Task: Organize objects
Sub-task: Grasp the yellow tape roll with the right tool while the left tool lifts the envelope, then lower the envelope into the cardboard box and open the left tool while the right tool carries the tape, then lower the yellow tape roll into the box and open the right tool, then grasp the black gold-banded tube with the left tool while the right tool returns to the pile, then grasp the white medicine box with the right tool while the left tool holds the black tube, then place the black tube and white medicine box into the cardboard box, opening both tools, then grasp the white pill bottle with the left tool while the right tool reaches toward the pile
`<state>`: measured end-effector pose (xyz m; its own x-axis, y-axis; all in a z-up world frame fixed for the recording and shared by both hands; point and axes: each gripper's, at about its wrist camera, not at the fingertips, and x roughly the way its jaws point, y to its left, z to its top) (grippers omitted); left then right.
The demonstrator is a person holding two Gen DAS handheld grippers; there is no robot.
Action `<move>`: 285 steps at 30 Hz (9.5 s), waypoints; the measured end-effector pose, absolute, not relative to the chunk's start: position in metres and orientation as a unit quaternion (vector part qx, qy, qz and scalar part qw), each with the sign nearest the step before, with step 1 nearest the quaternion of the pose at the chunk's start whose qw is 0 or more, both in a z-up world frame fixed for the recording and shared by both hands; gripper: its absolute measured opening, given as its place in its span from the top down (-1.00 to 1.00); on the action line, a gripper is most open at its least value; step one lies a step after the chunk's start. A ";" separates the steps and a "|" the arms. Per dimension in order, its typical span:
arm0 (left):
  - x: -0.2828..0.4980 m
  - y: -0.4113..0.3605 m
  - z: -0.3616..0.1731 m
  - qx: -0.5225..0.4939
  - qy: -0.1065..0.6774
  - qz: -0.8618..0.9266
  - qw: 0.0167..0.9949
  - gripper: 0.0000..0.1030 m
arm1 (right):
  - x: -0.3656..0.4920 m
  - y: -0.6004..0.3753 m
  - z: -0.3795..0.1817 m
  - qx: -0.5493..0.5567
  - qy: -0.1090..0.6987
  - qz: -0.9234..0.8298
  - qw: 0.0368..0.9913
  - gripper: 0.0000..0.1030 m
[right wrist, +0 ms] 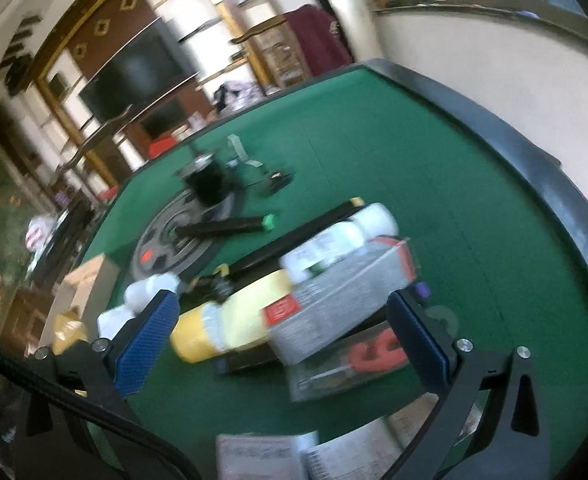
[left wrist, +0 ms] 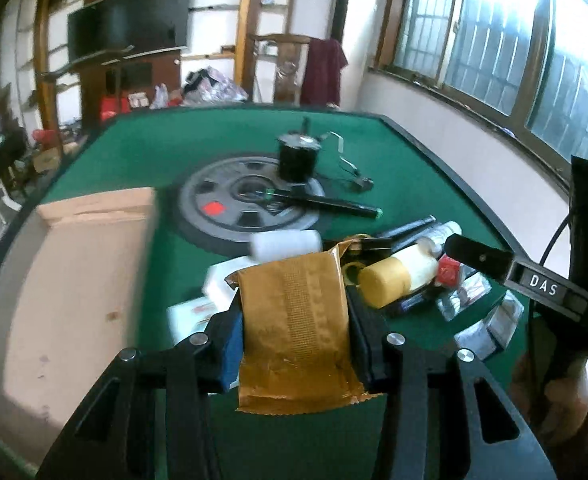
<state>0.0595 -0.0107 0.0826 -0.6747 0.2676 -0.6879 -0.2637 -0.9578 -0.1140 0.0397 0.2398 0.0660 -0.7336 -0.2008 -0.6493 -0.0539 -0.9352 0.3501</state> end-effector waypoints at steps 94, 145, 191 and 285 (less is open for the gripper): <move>-0.015 -0.175 0.084 -0.431 -0.171 0.884 0.059 -0.13 | -0.016 0.032 0.111 0.406 0.007 -0.906 0.123 0.30; -0.016 0.126 0.025 -0.451 0.243 0.811 0.283 0.65 | 0.031 0.320 0.061 0.337 -0.252 -0.907 -0.014 0.09; 0.115 -0.095 0.085 -0.361 -0.096 0.906 0.198 0.72 | 0.080 0.191 0.059 0.475 -0.042 -0.871 0.117 -0.19; 0.001 -0.045 0.078 -0.473 -0.004 0.868 0.152 -0.11 | 0.022 0.304 0.099 0.346 -0.224 -0.910 -0.043 -0.31</move>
<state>0.0012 -0.0446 0.0778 -0.5067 0.2685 -0.8192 -0.2604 -0.9535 -0.1515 0.0221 0.3041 0.0991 -0.7573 -0.0760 -0.6487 -0.2333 -0.8962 0.3774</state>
